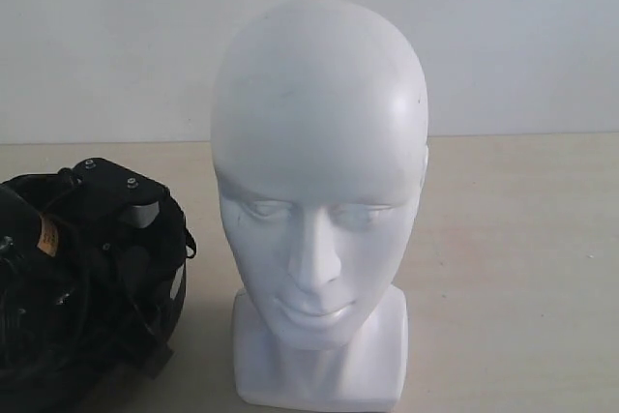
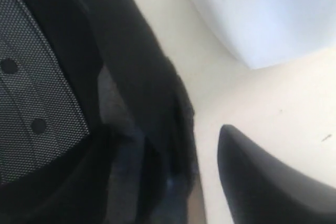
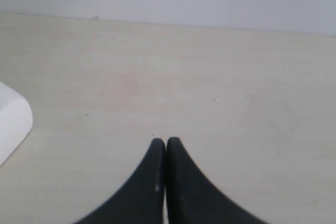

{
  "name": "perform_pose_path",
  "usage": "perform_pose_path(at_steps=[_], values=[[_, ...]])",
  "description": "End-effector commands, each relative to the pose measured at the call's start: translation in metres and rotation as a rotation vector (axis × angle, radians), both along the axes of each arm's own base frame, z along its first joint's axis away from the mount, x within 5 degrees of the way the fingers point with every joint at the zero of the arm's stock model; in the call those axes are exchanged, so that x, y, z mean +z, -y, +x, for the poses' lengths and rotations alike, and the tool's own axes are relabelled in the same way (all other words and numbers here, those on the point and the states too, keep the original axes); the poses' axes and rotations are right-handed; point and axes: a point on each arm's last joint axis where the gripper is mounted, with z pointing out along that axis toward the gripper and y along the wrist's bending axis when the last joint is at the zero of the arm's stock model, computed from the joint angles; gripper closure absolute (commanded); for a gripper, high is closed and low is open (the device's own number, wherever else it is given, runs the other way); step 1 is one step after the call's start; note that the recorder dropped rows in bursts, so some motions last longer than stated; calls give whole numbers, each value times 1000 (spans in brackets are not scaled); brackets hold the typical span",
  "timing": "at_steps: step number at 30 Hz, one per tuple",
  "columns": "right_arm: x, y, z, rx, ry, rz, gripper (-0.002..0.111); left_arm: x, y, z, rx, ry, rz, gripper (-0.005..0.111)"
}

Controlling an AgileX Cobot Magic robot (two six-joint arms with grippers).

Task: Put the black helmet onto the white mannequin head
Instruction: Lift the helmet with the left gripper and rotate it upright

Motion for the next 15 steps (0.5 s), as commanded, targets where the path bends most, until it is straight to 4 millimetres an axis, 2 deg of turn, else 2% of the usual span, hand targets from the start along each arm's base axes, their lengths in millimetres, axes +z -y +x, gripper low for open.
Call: perform_pose_path(at_steps=[1, 15], values=[[1, 0, 0, -3, 10, 1, 109, -15, 3, 7, 16, -24, 0, 50], [1, 0, 0, -3, 10, 1, 109, -34, 4, 14, -3, -61, 51, 63]])
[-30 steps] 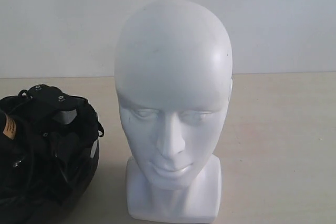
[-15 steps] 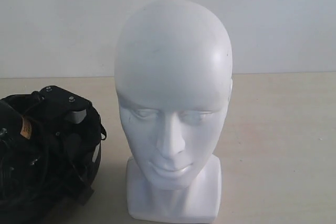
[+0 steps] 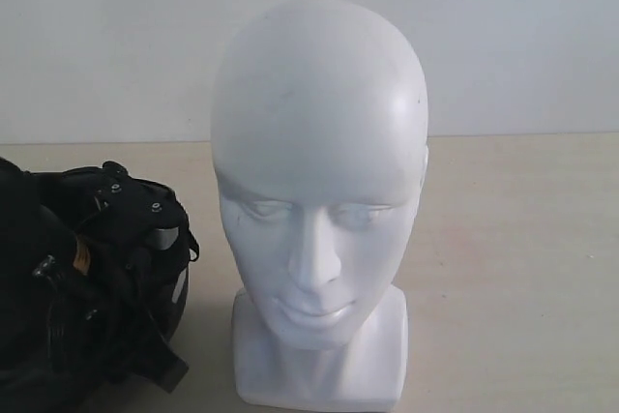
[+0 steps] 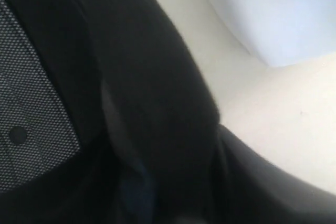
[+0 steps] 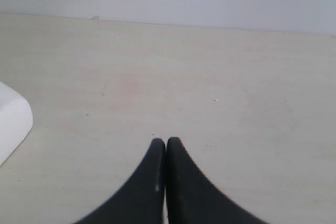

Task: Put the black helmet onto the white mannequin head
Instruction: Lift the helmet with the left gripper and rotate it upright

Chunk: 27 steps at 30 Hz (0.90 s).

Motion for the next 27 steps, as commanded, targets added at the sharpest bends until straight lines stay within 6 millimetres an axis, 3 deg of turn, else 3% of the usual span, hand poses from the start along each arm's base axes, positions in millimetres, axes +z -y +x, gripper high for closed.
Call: perform_pose_path(at_steps=[1, 7, 16, 21, 27], values=[[1, 0, 0, -3, 10, 1, 109, -7, -1, 2, -3, -9, 21, 65], [1, 0, 0, -3, 10, 1, 109, -9, -2, 1, 0, -30, 29, 102], [1, 0, 0, -4, 16, 1, 109, -3, -2, -4, 14, -42, 15, 102], [1, 0, 0, -4, 16, 1, 109, 30, -7, -12, 36, 71, -39, 102], [1, 0, 0, -4, 16, 1, 109, 72, -16, -36, 52, 177, -103, 102]])
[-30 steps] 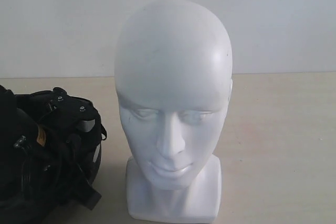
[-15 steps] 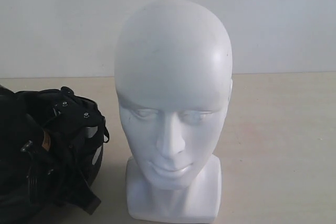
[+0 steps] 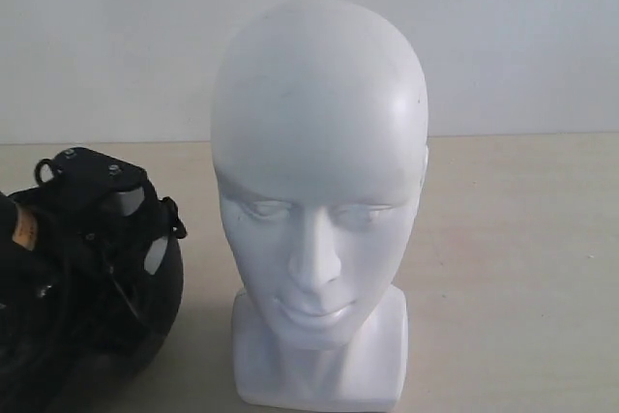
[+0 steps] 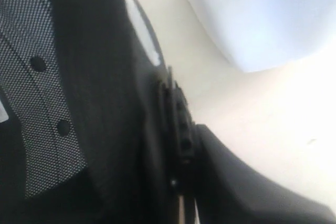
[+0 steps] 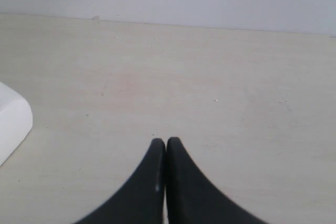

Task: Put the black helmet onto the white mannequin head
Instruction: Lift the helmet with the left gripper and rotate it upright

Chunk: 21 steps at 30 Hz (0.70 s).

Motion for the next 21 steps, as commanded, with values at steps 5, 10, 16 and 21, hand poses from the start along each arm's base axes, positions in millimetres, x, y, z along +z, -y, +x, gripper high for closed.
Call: perform_pose_path(at_steps=[5, 10, 16, 21], values=[[1, 0, 0, -4, 16, 1, 109, 51, -16, -35, -3, 157, -55, 102], [1, 0, 0, -4, 16, 1, 109, 66, -24, -54, 4, 183, -75, 102], [1, 0, 0, -4, 16, 1, 109, 84, -35, -76, 3, 256, -98, 102], [1, 0, 0, -4, 16, 1, 109, 97, -41, -88, 63, 336, -159, 102]])
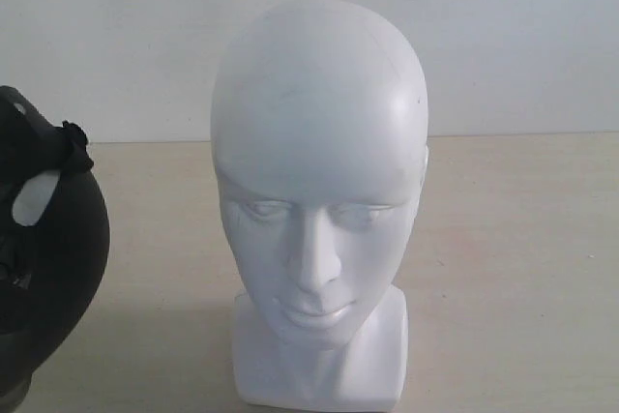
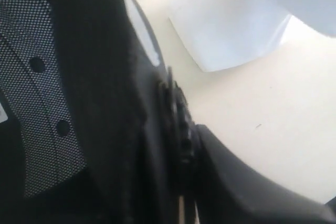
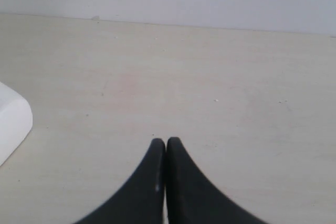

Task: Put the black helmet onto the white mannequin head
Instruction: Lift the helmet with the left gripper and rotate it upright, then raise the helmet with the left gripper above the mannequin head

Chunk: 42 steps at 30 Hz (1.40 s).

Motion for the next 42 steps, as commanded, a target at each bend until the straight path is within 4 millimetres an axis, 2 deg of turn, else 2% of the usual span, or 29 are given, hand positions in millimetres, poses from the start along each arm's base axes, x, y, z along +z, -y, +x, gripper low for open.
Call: perform_pose_path(at_steps=[1, 16, 25, 30, 42], values=[[1, 0, 0, -4, 16, 1, 109, 17, -6, -7, 29, 150, -43, 102], [1, 0, 0, -4, 16, 1, 109, 63, -9, -30, 235, 470, -470, 102], [1, 0, 0, -4, 16, 1, 109, 100, 7, -40, 105, 658, -901, 102], [1, 0, 0, -4, 16, 1, 109, 110, 12, -46, 21, 680, -1024, 102], [1, 0, 0, -3, 11, 1, 109, 129, -16, -79, -36, 759, -1178, 102]])
